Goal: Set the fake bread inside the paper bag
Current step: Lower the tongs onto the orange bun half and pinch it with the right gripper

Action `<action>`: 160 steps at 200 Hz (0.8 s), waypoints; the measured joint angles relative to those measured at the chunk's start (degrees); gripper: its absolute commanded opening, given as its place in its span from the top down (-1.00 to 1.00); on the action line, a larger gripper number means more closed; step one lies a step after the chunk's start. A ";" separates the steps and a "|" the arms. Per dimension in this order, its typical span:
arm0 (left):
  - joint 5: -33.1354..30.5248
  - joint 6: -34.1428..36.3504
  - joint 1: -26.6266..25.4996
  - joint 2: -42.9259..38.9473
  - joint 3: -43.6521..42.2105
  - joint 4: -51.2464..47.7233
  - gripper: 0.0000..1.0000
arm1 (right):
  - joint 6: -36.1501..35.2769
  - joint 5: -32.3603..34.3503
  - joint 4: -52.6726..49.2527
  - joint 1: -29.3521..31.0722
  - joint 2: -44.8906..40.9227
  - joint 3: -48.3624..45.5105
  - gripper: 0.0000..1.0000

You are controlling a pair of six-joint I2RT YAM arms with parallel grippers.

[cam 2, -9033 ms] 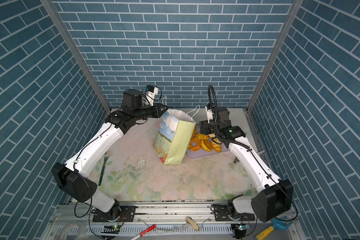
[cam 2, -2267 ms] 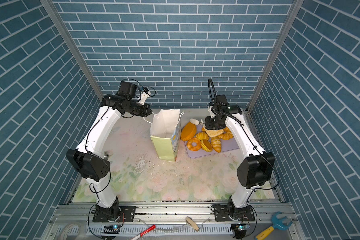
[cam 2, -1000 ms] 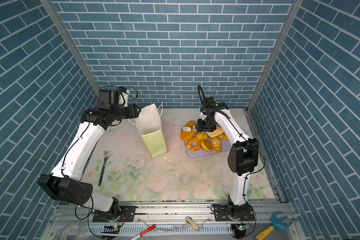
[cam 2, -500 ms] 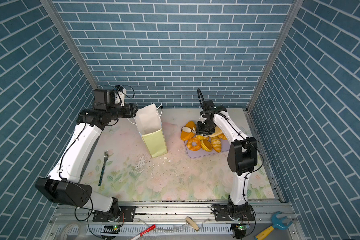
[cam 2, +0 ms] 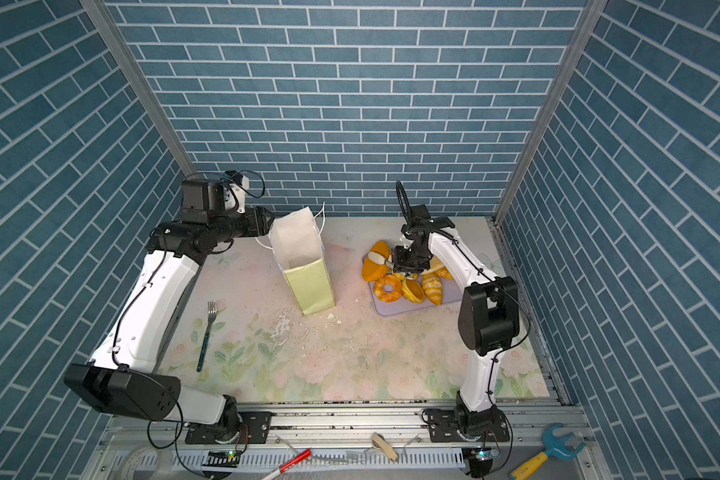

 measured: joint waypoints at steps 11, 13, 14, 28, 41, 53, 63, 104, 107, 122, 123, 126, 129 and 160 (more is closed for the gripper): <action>-0.02 -0.11 0.07 -0.24 -0.31 0.09 -0.32 | -0.07 0.31 0.20 0.00 -0.83 -0.11 0.59; -0.02 -0.11 0.07 -0.31 -0.35 0.07 -0.32 | -0.07 0.42 0.22 0.00 -1.07 -0.15 0.59; -0.02 -0.13 0.07 -0.33 -0.42 0.09 -0.32 | -0.07 0.46 0.24 0.00 -1.20 -0.22 0.60; -0.07 -0.22 0.13 -0.66 -0.90 0.07 -0.33 | -0.31 0.76 0.31 0.00 -2.80 -0.81 0.59; -0.11 -0.33 0.24 -0.72 -1.01 0.07 -0.33 | -0.85 1.14 0.00 0.00 -4.28 -0.96 0.60; -0.13 -0.42 0.37 -0.72 -1.01 0.07 -0.33 | -1.46 1.53 -0.17 0.00 -5.35 -0.96 0.61; -0.13 -0.48 0.48 -0.72 -1.01 0.09 -0.32 | -1.68 2.01 -0.37 0.00 -6.14 -0.96 0.62; -0.07 -0.90 0.76 -0.72 -1.01 0.11 -0.33 | -3.10 3.26 -1.53 0.04 -7.61 -0.96 0.68; -0.07 -0.92 0.76 -0.72 -1.01 0.11 -0.33 | -3.10 3.37 -1.60 0.04 -7.61 -0.96 0.69; 0.00 -1.03 0.76 -0.72 -1.01 0.13 -0.33 | -3.10 3.72 -1.68 0.04 -7.61 -0.96 0.70; 0.00 -1.03 0.76 -0.72 -1.01 0.13 -0.33 | -3.13 3.74 -1.68 0.04 -7.61 -0.96 0.70; 0.00 -1.05 0.76 -0.72 -1.01 0.15 -0.33 | -3.13 3.82 -1.68 0.04 -7.61 -0.96 0.70; 0.00 -1.05 0.79 -0.72 -1.01 0.15 -0.33 | -3.13 3.87 -1.68 0.04 -7.61 -0.96 0.71; 0.20 -1.07 0.83 -0.72 -1.01 0.46 -0.33 | -3.30 4.44 -1.66 0.04 -7.87 -0.96 0.77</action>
